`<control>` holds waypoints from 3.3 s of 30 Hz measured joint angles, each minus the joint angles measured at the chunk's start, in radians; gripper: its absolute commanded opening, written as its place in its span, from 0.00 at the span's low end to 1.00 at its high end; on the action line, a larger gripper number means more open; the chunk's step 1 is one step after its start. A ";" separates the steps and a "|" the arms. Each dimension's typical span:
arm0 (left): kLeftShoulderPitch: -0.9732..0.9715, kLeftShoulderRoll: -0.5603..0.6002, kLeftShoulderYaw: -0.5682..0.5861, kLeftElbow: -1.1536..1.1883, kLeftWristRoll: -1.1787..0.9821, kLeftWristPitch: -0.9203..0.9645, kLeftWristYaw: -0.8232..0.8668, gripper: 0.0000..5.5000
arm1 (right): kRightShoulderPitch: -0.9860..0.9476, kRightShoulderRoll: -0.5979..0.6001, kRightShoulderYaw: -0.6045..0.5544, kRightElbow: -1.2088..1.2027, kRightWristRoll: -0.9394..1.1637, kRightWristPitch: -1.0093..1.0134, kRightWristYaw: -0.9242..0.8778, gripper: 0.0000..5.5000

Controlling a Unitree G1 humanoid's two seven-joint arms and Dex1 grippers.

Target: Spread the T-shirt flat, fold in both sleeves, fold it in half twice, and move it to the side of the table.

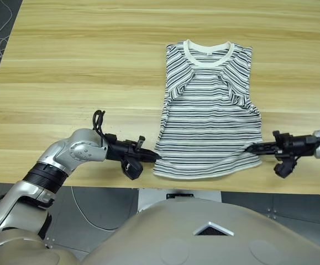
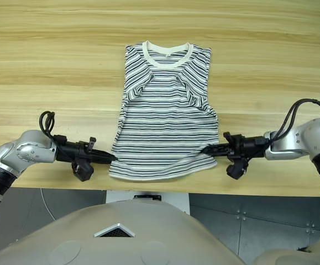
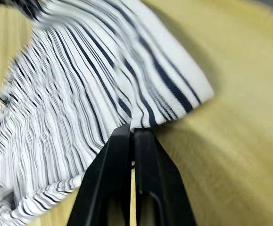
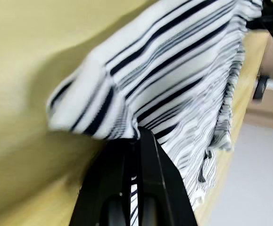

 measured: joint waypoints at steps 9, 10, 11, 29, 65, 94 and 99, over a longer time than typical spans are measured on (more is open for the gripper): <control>0.000 0.002 0.030 -0.078 -0.303 0.449 -0.241 0.02 | -0.027 0.078 0.127 0.036 0.934 0.173 0.778 0.02; 0.000 0.001 0.032 -0.080 -0.328 0.473 -0.251 0.02 | -0.013 0.077 0.131 0.011 1.018 0.223 0.854 0.02; 0.000 -0.001 0.037 -0.085 -0.363 0.512 -0.271 0.02 | 0.005 0.077 0.134 -0.023 1.137 0.304 0.964 0.02; 0.008 -0.094 0.152 -0.233 -0.735 0.991 -0.672 0.02 | -0.005 0.266 -0.049 0.096 1.862 1.108 1.883 0.02; -0.039 -0.029 0.175 -0.281 -0.880 1.040 -0.691 0.02 | 0.062 0.106 -0.109 -0.232 2.006 1.193 1.892 0.02; -0.400 -0.322 0.522 0.583 -0.668 0.810 -0.648 0.02 | -0.280 0.603 -0.545 0.672 1.458 0.941 1.656 0.02; -0.457 -0.361 0.552 0.671 -0.612 0.796 -0.571 0.02 | -0.297 0.625 -0.583 0.718 1.410 0.925 1.605 0.02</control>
